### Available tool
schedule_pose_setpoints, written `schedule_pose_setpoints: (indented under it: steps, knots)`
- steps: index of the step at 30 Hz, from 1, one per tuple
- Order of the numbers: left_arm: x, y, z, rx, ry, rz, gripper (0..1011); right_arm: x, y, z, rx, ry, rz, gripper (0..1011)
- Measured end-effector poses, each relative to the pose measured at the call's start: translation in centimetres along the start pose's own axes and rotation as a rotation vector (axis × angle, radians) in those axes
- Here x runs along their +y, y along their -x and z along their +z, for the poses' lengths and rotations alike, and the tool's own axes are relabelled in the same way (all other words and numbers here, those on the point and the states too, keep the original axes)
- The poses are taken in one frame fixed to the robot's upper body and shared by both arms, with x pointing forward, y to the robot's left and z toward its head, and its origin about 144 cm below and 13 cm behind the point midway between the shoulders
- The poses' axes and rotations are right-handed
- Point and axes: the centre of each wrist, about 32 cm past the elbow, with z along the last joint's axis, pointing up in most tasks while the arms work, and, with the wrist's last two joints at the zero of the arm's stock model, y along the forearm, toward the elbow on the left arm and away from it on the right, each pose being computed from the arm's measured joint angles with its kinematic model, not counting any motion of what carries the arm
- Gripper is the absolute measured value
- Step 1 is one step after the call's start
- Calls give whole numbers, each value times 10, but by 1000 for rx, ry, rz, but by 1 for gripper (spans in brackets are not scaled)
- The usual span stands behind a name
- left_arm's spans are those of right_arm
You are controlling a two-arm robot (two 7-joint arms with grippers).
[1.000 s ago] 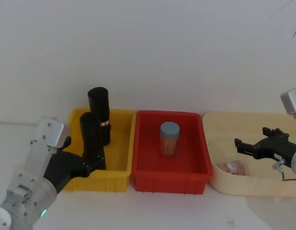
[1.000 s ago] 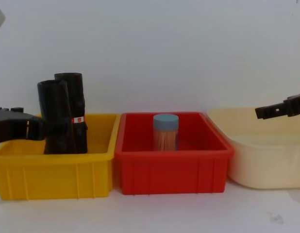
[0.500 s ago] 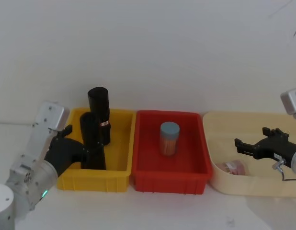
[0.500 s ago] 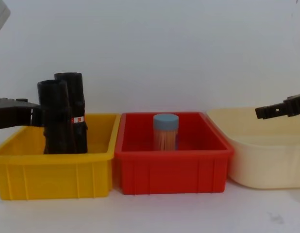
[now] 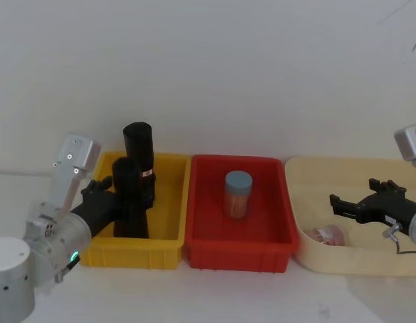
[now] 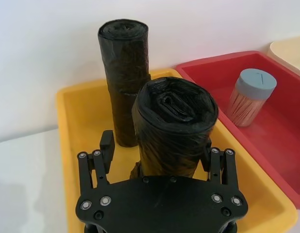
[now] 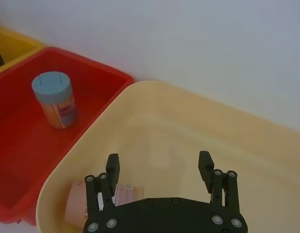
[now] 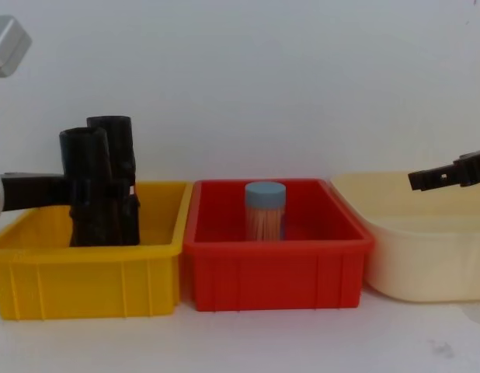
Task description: Pick up the garbage bag with the one hand and transfer it to the other hand.
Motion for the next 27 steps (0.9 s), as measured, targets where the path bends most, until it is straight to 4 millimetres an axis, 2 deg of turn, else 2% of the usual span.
schedule_pose_setpoints:
  steps: [5, 12, 14, 15, 16, 20, 22, 27]
  knots:
    - [-7, -2, 0, 27, -10, -15, 969, 0, 0, 0, 0, 0, 0, 999]
    - [-13, -3, -1, 49, -19, -26, 817, 0, 0, 0, 0, 0, 0, 999]
    - [-14, -4, -1, 52, -20, -27, 718, 0, 0, 0, 0, 0, 0, 999]
    - [-14, -4, -1, 54, -20, -29, 718, 0, 0, 0, 0, 0, 0, 999]
    - [-14, -4, -1, 54, -20, -29, 659, 0, 0, 0, 0, 0, 0, 999]
    - [-16, -4, -1, 61, -22, -32, 580, 0, 0, 0, 0, 0, 0, 999]
    - [-17, -4, -1, 63, -23, -33, 506, 0, 0, 0, 0, 0, 0, 999]
    - [-17, -4, 0, 65, -23, -35, 464, 0, 0, 0, 0, 0, 0, 999]
